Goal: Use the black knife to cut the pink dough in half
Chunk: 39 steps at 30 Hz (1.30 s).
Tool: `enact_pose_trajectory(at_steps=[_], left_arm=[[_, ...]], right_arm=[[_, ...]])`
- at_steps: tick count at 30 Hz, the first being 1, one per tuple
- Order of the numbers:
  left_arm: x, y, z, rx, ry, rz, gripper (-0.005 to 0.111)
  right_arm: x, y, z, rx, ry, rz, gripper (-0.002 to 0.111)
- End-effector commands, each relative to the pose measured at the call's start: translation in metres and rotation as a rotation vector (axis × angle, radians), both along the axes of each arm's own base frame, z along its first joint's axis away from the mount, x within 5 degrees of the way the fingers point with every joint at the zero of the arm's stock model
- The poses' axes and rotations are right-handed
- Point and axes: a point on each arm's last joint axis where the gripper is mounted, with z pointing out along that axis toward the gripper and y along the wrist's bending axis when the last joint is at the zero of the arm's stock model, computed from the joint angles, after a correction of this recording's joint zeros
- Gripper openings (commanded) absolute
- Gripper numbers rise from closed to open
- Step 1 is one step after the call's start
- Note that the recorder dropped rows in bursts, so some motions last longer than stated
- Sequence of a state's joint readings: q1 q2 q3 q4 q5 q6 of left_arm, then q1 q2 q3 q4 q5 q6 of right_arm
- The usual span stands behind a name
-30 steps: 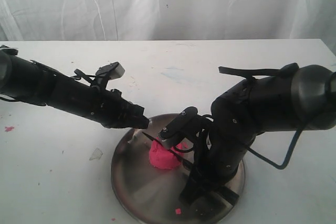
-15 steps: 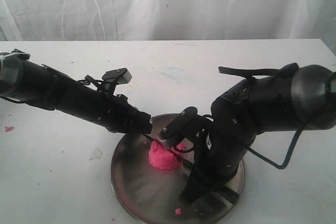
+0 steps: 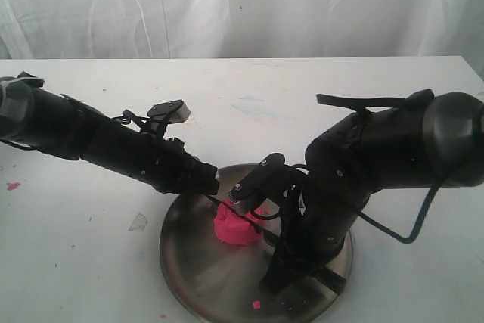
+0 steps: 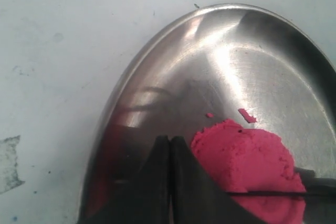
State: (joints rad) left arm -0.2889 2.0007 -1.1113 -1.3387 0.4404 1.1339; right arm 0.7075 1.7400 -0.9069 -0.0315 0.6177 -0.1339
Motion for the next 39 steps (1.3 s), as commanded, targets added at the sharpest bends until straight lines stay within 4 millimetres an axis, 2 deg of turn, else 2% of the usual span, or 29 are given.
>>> enact_pose_trajectory(at_steps=[1,11,28,39], left_arm=[[-0.004,-0.002,-0.001,-0.013,0.022,-0.022,0.000],[-0.004,-0.002,-0.001,-0.015,0.024,-0.023,0.000],[-0.004,-0.002,-0.002,-0.015,0.026,-0.025,0.000],[-0.010,0.000,-0.016,0.006,0.069,-0.019,0.000]], right_arm=[[0.001,0.001,-0.003,-0.003,0.002,0.001,0.007],[0.001,0.001,-0.005,-0.014,0.015,0.001,0.007],[0.002,0.002,0.007,-0.002,-0.001,0.001,0.007],[0.002,0.002,0.009,0.007,-0.011,0.001,0.007]])
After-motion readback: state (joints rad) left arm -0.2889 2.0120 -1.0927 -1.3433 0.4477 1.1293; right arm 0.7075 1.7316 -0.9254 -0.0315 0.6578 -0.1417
